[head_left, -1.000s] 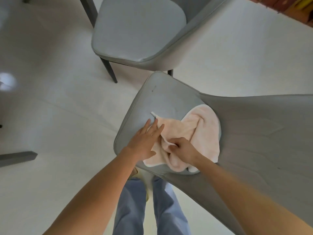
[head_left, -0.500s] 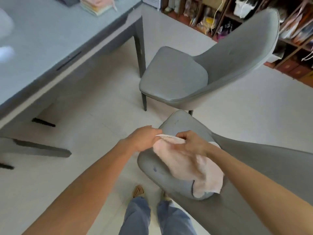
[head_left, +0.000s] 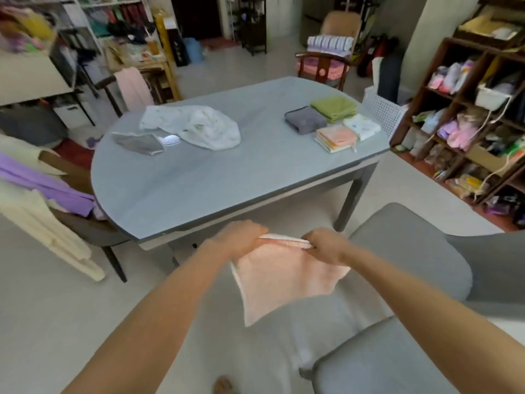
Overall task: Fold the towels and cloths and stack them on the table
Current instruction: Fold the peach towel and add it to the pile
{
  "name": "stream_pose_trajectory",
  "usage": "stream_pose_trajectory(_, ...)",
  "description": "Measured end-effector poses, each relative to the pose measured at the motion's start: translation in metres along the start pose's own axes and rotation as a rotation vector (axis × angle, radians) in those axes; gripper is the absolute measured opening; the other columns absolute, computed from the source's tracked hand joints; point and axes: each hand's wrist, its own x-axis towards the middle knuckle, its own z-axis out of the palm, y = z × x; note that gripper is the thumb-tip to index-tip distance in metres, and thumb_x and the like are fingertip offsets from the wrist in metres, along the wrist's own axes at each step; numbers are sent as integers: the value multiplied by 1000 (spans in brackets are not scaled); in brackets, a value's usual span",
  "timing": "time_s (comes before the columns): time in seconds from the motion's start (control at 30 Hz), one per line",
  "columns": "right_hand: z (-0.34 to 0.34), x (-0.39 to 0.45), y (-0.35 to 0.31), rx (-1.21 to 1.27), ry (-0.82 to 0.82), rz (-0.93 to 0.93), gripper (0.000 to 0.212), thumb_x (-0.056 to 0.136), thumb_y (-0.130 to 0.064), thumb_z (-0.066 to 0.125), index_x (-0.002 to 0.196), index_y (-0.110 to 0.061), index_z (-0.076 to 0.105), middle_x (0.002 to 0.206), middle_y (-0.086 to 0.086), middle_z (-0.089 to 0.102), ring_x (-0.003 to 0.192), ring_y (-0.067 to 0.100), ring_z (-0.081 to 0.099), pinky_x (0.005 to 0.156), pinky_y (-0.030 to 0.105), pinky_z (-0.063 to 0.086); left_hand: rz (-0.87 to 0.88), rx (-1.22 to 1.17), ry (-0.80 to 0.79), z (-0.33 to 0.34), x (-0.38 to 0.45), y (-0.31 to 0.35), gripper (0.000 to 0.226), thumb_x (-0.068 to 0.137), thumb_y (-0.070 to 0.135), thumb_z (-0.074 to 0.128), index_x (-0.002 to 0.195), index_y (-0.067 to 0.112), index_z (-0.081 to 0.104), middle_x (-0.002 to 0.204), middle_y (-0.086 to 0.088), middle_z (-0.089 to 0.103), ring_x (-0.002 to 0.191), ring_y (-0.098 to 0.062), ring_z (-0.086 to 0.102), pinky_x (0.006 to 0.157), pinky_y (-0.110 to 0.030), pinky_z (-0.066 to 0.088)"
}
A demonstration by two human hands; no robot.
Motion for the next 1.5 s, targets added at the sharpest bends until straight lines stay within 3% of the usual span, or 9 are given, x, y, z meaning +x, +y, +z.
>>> stream_pose_trajectory(0.2, -64, 128, -103, -78, 44, -42, 29, 94, -28, 46, 113, -15, 65, 116, 6, 65, 108, 27, 59, 86, 35, 48, -158, -38, 70, -58, -30, -150, 21, 100, 26, 38, 101, 18, 58, 105, -5, 62, 97, -25, 57, 71, -29, 34)
stream_pose_trajectory(0.4, -107, 206, -177, 6, -45, -59, 21, 90, -28, 49, 100, -20, 66, 104, 2, 66, 96, 24, 60, 75, 32, 43, -291, -70, 27, -96, -36, -254, 25, 100, 22, 42, 117, 20, 59, 125, -3, 57, 111, -26, 54, 80, -30, 40)
stream_pose_trajectory(0.5, -128, 236, -191, 113, -196, 2, 11, 74, -40, 60, 77, -30, 63, 84, -9, 67, 82, 20, 63, 77, 35, 49, -282, -114, -106, -108, -33, -290, 24, 96, 12, 45, 113, 10, 63, 124, -10, 58, 111, -27, 54, 90, -34, 43)
stream_pose_trajectory(0.63, -159, 290, -196, 84, -413, -22, 15, 72, -47, 67, 77, -34, 64, 84, -12, 66, 91, 20, 66, 86, 34, 49, -309, -127, -234, -122, -10, -334, 15, 89, 4, 49, 92, 1, 63, 110, -20, 62, 86, -23, 53, 70, -30, 36)
stream_pose_trajectory(0.8, -184, 381, -187, 18, -383, -112, 10, 83, -31, 60, 90, -24, 63, 85, -11, 57, 87, 14, 57, 76, 23, 45, -485, -130, -185, -124, 36, -388, 24, 92, 10, 47, 110, 6, 62, 120, -11, 58, 108, -28, 57, 87, -33, 44)
stream_pose_trajectory(0.97, -228, 474, -174, 8, -61, -255, 31, 78, 7, 37, 55, -14, 39, 60, -2, 44, 67, 19, 44, 53, 26, 29, -784, -170, 51, -146, 85, -431, 32, 96, 8, 41, 124, 16, 56, 130, -5, 53, 119, -23, 52, 92, -34, 43)
stream_pose_trajectory(1.13, -245, 529, -175, 61, 321, -323, 44, 81, 4, 37, 107, -12, 69, 99, 11, 70, 94, 31, 62, 72, 33, 47, -882, -94, 386, -170, 106, -449, 38, 95, 4, 38, 127, 18, 54, 124, -7, 61, 114, -26, 57, 91, -37, 46)
stream_pose_trajectory(1.33, -238, 548, -169, 94, 325, -350, 48, 87, 3, 40, 123, -16, 64, 119, 7, 67, 110, 30, 60, 87, 36, 49, -539, -7, 667, -151, 116, -469, 52, 82, -10, 35, 122, 7, 63, 121, -14, 64, 106, -28, 65, 80, -41, 57)
stream_pose_trajectory(1.5, -173, 536, -161, -17, -146, -370, 49, 89, 3, 36, 129, -15, 60, 127, 6, 62, 114, 24, 57, 90, 24, 42, -481, -318, -133, -83, 105, -464, 51, 97, 8, 41, 143, 31, 42, 148, -1, 41, 134, -24, 41, 110, -33, 32)
